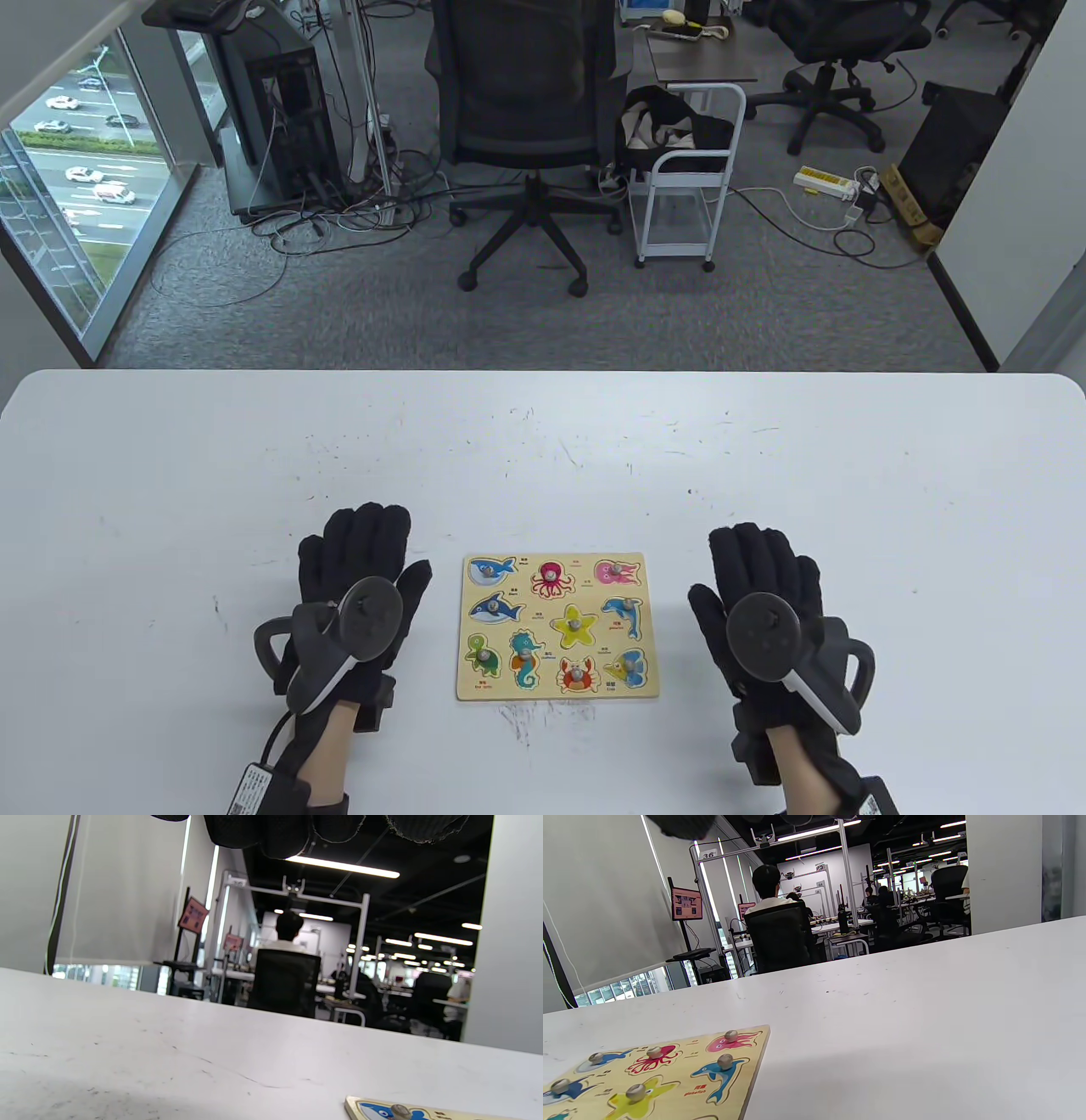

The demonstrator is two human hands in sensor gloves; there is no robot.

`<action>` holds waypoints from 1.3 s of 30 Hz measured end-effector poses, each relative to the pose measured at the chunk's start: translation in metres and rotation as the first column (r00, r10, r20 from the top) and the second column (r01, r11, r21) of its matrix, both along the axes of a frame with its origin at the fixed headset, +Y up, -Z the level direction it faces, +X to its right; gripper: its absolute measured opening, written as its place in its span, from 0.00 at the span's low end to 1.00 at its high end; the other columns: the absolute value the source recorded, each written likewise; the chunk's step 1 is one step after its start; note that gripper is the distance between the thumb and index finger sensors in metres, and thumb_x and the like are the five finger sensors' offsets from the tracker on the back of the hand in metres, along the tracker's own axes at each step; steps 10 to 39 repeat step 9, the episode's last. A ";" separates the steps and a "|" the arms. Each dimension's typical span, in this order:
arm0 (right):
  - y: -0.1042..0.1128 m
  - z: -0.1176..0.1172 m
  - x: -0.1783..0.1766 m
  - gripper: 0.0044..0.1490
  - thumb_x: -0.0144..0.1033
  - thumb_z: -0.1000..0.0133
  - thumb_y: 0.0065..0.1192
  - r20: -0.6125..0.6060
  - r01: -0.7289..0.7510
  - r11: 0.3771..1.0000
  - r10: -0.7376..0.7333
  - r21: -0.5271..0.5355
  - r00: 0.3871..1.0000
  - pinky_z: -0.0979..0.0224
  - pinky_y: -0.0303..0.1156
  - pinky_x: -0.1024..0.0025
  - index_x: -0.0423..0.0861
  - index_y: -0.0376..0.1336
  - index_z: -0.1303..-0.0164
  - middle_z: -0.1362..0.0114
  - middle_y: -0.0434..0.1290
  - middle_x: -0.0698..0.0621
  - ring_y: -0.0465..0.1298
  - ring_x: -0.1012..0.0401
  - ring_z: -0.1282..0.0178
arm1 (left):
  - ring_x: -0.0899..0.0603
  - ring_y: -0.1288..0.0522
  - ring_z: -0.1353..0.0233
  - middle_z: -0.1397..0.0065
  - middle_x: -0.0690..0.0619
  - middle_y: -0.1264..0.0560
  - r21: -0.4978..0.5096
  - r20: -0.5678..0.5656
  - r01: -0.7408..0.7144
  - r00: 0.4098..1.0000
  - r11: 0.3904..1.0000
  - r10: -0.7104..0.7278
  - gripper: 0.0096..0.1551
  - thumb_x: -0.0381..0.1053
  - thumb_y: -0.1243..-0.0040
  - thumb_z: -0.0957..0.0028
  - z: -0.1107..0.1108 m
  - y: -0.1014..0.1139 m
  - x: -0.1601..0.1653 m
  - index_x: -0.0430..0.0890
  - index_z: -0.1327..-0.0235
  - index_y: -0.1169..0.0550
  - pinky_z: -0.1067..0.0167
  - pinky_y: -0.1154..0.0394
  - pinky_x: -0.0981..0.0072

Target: Fit puzzle pieces into frame

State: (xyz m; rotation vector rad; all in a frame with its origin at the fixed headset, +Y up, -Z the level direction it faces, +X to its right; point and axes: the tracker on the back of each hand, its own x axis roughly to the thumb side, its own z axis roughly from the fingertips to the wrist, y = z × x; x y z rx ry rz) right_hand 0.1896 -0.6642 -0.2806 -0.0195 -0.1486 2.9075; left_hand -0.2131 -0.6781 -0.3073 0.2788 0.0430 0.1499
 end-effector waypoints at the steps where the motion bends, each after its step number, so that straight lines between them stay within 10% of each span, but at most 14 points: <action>1: 0.001 0.000 0.000 0.44 0.58 0.44 0.57 -0.001 -0.002 1.000 0.002 0.003 1.000 0.13 0.46 0.42 0.57 0.49 0.18 0.11 0.53 0.52 0.53 0.47 0.11 | 0.41 0.41 0.11 0.10 0.57 0.37 0.007 -0.002 -0.002 1.000 1.000 0.002 0.42 0.73 0.51 0.47 0.001 0.001 0.000 0.64 0.16 0.40 0.16 0.44 0.38; 39: 0.003 0.002 0.001 0.44 0.58 0.44 0.57 -0.003 0.011 1.000 -0.011 0.010 1.000 0.13 0.46 0.43 0.57 0.50 0.18 0.11 0.53 0.52 0.54 0.47 0.11 | 0.41 0.41 0.11 0.10 0.57 0.37 0.002 -0.008 -0.008 1.000 1.000 0.008 0.42 0.72 0.50 0.47 0.000 0.000 -0.002 0.64 0.17 0.39 0.16 0.44 0.38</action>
